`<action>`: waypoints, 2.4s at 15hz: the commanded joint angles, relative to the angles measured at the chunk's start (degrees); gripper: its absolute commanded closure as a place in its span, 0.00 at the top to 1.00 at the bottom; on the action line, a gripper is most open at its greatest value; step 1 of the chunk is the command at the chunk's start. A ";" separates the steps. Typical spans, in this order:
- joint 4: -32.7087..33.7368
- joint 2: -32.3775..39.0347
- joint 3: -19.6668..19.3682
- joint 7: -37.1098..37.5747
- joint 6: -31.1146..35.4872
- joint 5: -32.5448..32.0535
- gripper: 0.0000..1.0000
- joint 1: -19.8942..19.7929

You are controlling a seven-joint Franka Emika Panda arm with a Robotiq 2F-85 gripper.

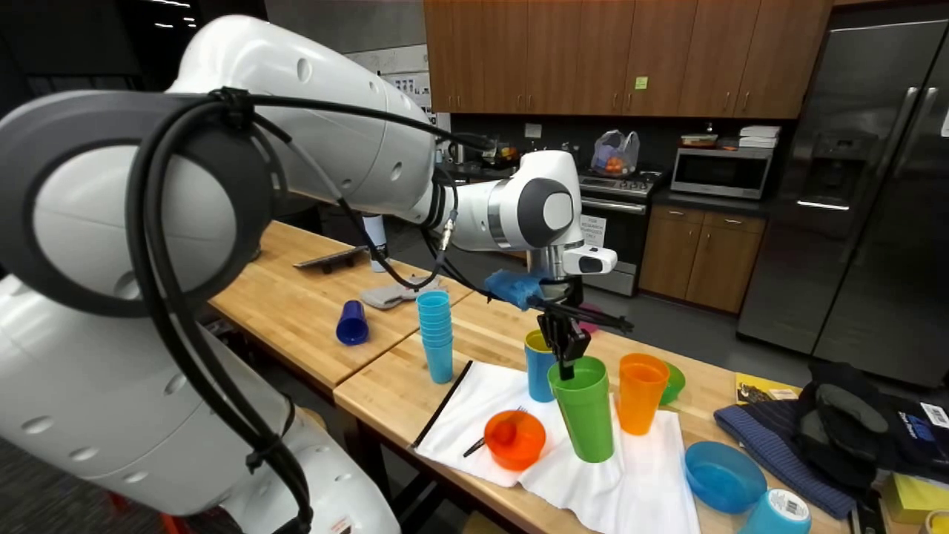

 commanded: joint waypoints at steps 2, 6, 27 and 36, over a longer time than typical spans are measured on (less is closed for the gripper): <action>0.07 0.02 0.35 -0.14 -0.06 0.14 0.07 -0.38; 2.86 -4.08 0.61 -1.69 1.97 0.97 0.02 0.29; 14.60 -1.61 2.99 -1.33 14.14 21.50 0.02 2.71; 15.28 2.81 5.04 -0.58 7.02 23.32 0.02 6.47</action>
